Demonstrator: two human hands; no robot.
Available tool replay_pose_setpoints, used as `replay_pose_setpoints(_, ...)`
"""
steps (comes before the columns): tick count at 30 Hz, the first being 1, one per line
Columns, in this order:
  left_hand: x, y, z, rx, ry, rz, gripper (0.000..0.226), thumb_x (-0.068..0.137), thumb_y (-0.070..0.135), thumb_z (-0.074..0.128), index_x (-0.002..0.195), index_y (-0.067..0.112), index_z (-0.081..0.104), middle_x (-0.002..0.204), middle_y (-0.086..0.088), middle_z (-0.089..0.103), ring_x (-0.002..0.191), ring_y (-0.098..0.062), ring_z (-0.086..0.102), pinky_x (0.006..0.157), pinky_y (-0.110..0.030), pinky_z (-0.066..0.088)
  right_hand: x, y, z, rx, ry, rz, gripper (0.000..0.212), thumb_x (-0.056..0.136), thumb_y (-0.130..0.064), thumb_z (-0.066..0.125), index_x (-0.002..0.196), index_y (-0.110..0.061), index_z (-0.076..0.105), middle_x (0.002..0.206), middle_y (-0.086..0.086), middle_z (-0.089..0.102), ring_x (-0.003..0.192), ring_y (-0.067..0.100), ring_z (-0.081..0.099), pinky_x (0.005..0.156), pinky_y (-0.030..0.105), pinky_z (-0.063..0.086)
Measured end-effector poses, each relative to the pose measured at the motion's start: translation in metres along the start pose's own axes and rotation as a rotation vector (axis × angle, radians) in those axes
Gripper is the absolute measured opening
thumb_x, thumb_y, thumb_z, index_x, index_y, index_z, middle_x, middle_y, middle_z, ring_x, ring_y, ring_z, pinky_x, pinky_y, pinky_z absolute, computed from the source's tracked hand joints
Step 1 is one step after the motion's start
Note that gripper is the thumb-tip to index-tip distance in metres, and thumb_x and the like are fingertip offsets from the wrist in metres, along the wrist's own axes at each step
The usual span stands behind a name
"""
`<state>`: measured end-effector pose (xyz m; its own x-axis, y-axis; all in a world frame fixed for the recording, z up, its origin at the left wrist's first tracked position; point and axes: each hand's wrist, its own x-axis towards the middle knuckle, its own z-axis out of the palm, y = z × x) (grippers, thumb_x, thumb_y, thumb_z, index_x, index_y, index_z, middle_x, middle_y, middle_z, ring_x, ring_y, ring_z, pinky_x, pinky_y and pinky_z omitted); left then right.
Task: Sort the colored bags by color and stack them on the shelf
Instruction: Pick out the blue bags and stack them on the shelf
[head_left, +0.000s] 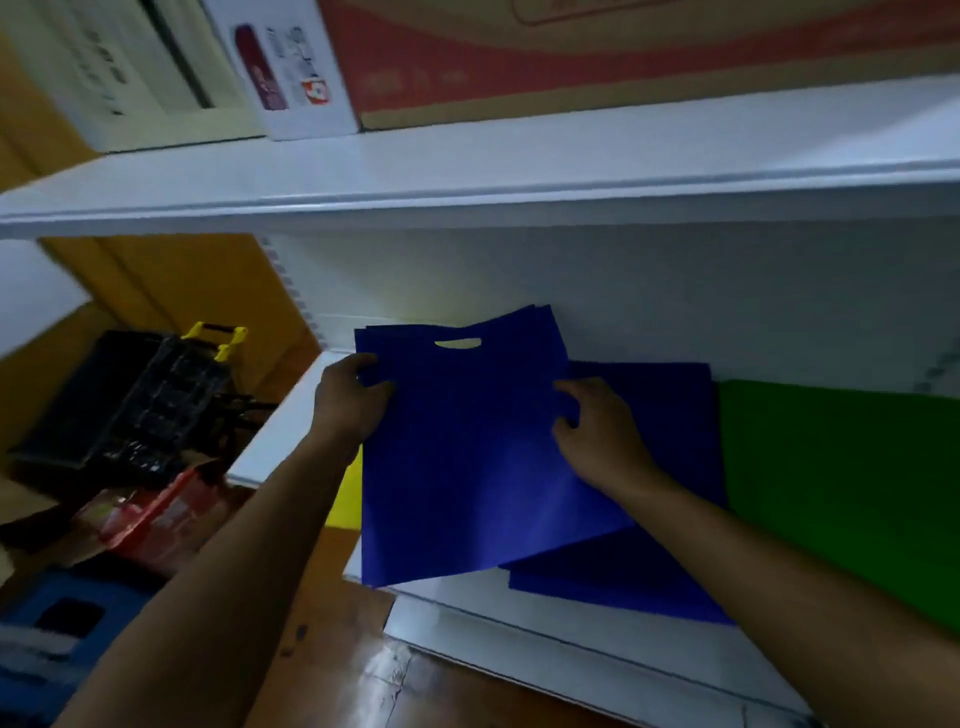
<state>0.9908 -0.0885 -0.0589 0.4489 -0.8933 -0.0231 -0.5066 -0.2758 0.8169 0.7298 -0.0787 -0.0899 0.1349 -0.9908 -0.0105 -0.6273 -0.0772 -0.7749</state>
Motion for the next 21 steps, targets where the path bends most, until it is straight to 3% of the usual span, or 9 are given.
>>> replay_pose_setpoints(6, 0.016, 0.025, 0.09, 0.087, -0.227, 0.148, 0.054, 0.074, 0.014, 0.072, 0.126, 0.011, 0.06, 0.129, -0.01, 0.059, 0.114, -0.027, 0.057, 0.101, -0.041, 0.047, -0.03, 0.059, -0.024, -0.062, 0.152, 0.254, 0.049, 0.098, -0.014, 0.051, 0.145, -0.012, 0.041, 0.147, 0.009, 0.037, 0.128, 0.023, 0.046, 0.099, 0.018, 0.031)
replay_pose_setpoints(9, 0.015, 0.025, 0.125, 0.178, -0.326, 0.181, 0.054, 0.079, 0.007, 0.069, 0.131, 0.007, 0.055, 0.133, -0.013, 0.055, 0.12, -0.029, 0.053, 0.1, -0.034, 0.043, -0.04, 0.081, -0.028, -0.143, 0.176, 0.314, 0.05, 0.098, -0.015, 0.05, 0.147, -0.012, 0.039, 0.15, 0.01, 0.035, 0.131, 0.024, 0.043, 0.105, 0.022, 0.031)
replay_pose_setpoints(14, 0.014, 0.013, 0.16, 0.277, -0.43, 0.198, 0.061, 0.08, 0.014, 0.072, 0.136, 0.007, 0.05, 0.137, -0.012, 0.054, 0.122, -0.029, 0.053, 0.095, -0.033, 0.043, -0.036, 0.105, -0.026, -0.332, 0.07, 0.375, 0.059, 0.1, -0.029, 0.047, 0.153, -0.014, 0.024, 0.16, 0.011, 0.015, 0.144, 0.03, 0.021, 0.117, 0.034, 0.019)
replay_pose_setpoints(17, 0.016, 0.0, 0.173, 0.364, -0.526, 0.261, 0.054, 0.078, 0.018, 0.076, 0.128, 0.008, 0.058, 0.13, -0.008, 0.06, 0.114, -0.027, 0.058, 0.082, -0.025, 0.042, -0.03, 0.115, -0.02, -0.394, -0.053, 0.428, 0.066, 0.1, -0.038, 0.046, 0.155, -0.018, 0.016, 0.162, 0.011, -0.004, 0.147, 0.031, 0.006, 0.118, 0.035, 0.013)
replay_pose_setpoints(21, 0.017, -0.011, 0.18, 0.436, -0.544, 0.283, 0.06, 0.079, 0.021, 0.077, 0.132, 0.006, 0.054, 0.136, -0.014, 0.052, 0.121, -0.032, 0.052, 0.093, -0.032, 0.043, -0.027, 0.124, -0.015, -0.407, -0.113, 0.433, 0.067, 0.1, -0.038, 0.047, 0.155, -0.021, 0.013, 0.161, 0.01, -0.016, 0.148, 0.032, -0.002, 0.119, 0.036, 0.011)
